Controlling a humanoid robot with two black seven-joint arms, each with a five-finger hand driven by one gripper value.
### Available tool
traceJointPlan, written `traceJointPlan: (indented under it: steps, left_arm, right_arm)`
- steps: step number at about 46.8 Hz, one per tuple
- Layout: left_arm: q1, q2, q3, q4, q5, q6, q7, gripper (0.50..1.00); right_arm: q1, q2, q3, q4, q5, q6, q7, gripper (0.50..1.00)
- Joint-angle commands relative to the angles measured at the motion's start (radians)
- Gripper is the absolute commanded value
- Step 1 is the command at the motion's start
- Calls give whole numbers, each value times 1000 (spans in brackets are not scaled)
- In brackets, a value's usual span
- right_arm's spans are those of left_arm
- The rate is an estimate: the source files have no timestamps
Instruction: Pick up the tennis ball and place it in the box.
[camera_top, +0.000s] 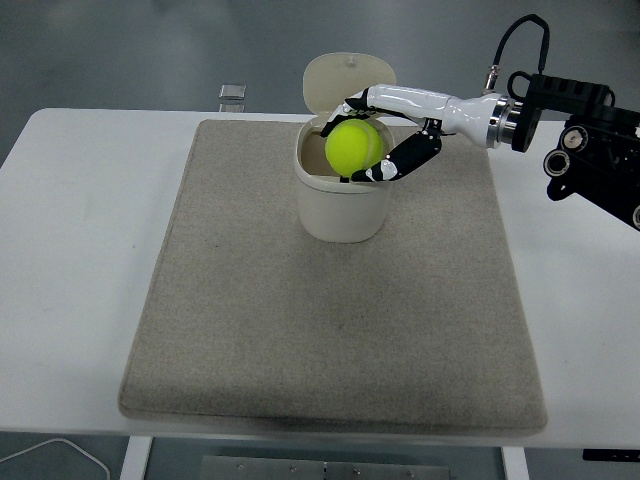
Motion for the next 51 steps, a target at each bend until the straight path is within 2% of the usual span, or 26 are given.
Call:
traceJointPlan:
  steps: [1, 22, 31, 36, 45, 51]
  left_arm:
    - [-1, 0, 0, 0, -1, 0, 0, 992]
    - [0, 0, 0, 0, -1, 0, 0, 992]
    - [0, 0, 0, 0, -1, 0, 0, 992]
    - [0, 0, 0, 0, -1, 0, 0, 992]
    - [0, 0, 0, 0, -1, 0, 0, 990]
    - [0, 0, 0, 0, 1, 0, 0, 992]
  right_arm:
    - [0, -1, 0, 0, 0, -1, 0, 860]
    - [-5, -1, 2, -14, 0, 2, 2, 860]
    - [-5, -8, 3, -12, 15, 25, 0, 860]
    - [-5, -22, 15, -11, 72, 108, -8, 860]
    - [-5, -90, 19, -3, 303, 244, -110, 860]
    - [-8, -151, 16, -2, 477, 324, -136, 860]
